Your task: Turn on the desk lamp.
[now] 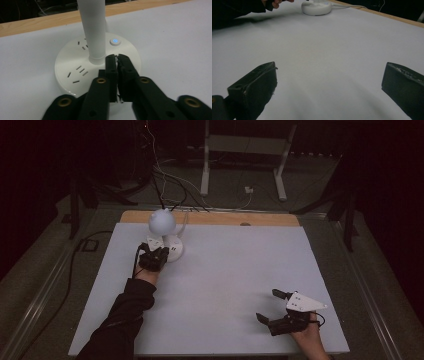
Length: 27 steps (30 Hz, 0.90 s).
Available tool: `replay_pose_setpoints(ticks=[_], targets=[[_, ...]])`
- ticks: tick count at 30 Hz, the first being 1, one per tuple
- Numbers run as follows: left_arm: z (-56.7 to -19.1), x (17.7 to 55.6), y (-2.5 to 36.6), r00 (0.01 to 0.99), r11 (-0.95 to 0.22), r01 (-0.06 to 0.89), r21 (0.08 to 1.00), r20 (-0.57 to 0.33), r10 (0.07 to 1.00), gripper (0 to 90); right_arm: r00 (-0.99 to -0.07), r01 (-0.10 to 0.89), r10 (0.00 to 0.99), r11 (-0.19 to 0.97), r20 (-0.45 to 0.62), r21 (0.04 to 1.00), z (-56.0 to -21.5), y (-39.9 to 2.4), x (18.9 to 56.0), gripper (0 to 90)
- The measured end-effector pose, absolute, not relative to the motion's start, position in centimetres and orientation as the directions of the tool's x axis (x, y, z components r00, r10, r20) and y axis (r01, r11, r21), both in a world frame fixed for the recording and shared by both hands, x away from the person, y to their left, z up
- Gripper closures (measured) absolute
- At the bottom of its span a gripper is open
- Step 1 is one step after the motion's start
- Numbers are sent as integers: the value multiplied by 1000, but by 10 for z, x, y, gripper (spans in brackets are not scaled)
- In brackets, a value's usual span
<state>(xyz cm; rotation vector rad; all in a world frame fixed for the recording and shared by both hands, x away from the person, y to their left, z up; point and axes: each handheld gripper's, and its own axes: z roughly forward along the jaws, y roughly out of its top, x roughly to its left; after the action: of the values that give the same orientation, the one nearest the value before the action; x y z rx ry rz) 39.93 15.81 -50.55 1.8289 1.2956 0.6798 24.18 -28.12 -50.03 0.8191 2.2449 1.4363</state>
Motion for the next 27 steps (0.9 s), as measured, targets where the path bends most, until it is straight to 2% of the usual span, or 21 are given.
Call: replay_pose_setpoints(ticks=[27], targets=[[-518,405,154,353,-213,513,832,22,935,900,-774,283,634,323,15,903,-501,-281,241,0]])
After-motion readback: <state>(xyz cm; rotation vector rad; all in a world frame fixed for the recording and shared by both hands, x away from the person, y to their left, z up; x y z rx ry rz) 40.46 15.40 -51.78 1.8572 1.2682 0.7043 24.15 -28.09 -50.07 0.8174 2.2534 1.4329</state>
